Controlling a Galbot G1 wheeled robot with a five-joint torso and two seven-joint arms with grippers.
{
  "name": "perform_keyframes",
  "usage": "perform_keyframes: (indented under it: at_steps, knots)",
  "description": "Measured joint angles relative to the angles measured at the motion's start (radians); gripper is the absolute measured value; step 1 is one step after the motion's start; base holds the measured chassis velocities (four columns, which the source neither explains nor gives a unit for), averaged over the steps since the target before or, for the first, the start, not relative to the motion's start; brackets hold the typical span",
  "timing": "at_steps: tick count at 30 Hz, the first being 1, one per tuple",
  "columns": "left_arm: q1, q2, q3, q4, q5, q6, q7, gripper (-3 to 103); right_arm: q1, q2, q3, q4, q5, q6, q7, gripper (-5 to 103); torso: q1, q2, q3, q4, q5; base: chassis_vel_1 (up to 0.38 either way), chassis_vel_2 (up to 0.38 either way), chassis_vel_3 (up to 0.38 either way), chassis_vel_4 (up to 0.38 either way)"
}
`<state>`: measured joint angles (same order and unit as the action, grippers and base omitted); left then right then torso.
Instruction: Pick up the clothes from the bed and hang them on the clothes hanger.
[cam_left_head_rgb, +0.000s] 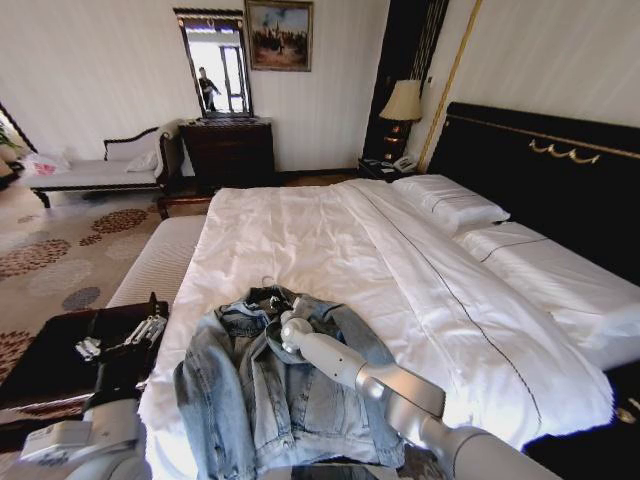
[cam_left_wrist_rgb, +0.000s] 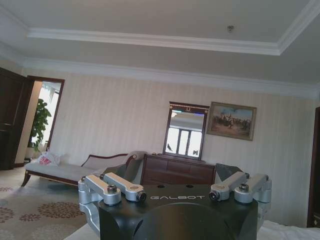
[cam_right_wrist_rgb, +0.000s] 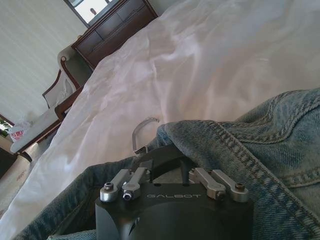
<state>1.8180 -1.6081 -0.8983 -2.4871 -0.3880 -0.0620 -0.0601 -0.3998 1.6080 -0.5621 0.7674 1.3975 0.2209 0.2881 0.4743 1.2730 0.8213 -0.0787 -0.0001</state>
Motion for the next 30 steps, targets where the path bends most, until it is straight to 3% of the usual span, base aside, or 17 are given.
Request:
perform_keyframes:
  at_steps: [2, 4, 12, 14, 17, 21, 23, 24, 27, 29, 30]
  knots:
    - [0.000, 0.000, 0.000, 0.001, 0.002, 0.000, 0.000, 100, -0.003, 0.000, 0.008, 0.001, -0.004, 0.000, 0.000, 19, 0.000, 0.000, 0.000, 0.0000, 0.0000, 0.000, 0.000, 0.000, 0.000]
    - [0.000, 0.000, 0.000, 0.001, 0.003, 0.000, 0.000, 100, -0.004, 0.000, 0.013, 0.004, -0.007, 0.000, 0.000, 16, 0.000, 0.000, 0.000, 0.0000, 0.0000, 0.000, 0.000, 0.000, 0.000]
    - [0.001, 0.000, 0.002, 0.002, 0.009, 0.000, 0.000, 100, -0.022, 0.000, 0.016, 0.037, -0.067, -0.009, -0.011, 14, 0.000, 0.000, 0.000, -0.0002, -0.0001, 0.000, 0.000, 0.000, 0.000]
    - [0.004, 0.000, -0.001, 0.000, 0.008, 0.000, 0.000, 100, -0.032, 0.000, -0.024, 0.131, -0.170, -0.039, -0.005, 30, 0.000, 0.000, 0.000, 0.0000, 0.0002, 0.000, 0.000, 0.000, 0.000]
    - [0.005, 0.000, -0.006, -0.002, 0.003, 0.000, 0.000, 100, -0.029, 0.000, -0.061, 0.195, -0.255, -0.074, 0.026, 36, 0.000, 0.000, 0.000, 0.0003, 0.0001, 0.000, 0.000, 0.000, 0.000]
    - [-0.001, 0.000, -0.010, -0.003, -0.008, 0.000, -0.001, 100, 0.070, -0.017, -0.164, 0.297, -0.419, -0.242, 0.163, 57, 0.000, 0.000, 0.000, 0.0006, 0.0000, 0.000, 0.000, 0.000, 0.000]
    - [-0.003, 0.000, -0.010, -0.003, -0.009, 0.000, -0.002, 100, 0.099, -0.025, -0.183, 0.294, -0.444, -0.268, 0.182, 57, 0.000, 0.000, 0.000, 0.0001, 0.0000, 0.000, 0.000, 0.000, 0.000]
    - [-0.006, 0.000, -0.010, -0.003, -0.011, 0.000, -0.002, 100, 0.153, -0.036, -0.210, 0.275, -0.489, -0.307, 0.200, 68, 0.000, 0.000, 0.000, -0.0001, 0.0000, 0.000, 0.000, 0.000, 0.000]
    - [-0.008, 0.000, -0.013, -0.005, -0.020, 0.000, -0.002, 100, 0.200, -0.051, -0.219, 0.261, -0.505, -0.333, 0.201, 74, 0.000, 0.000, 0.000, -0.0003, 0.0000, 0.000, 0.000, 0.000, 0.000]
    - [-0.011, 0.002, -0.028, -0.008, -0.037, 0.000, -0.002, 100, 0.218, -0.096, -0.209, 0.340, -0.403, -0.388, 0.235, 85, 0.000, 0.000, 0.000, 0.0000, 0.0001, 0.000, 0.000, 0.000, 0.000]
    - [-0.011, 0.002, -0.028, -0.008, -0.037, 0.000, -0.002, 100, 0.218, -0.096, -0.209, 0.340, -0.403, -0.388, 0.235, 85, 0.000, 0.000, 0.000, 0.0000, 0.0001, 0.000, 0.000, 0.000, 0.000]
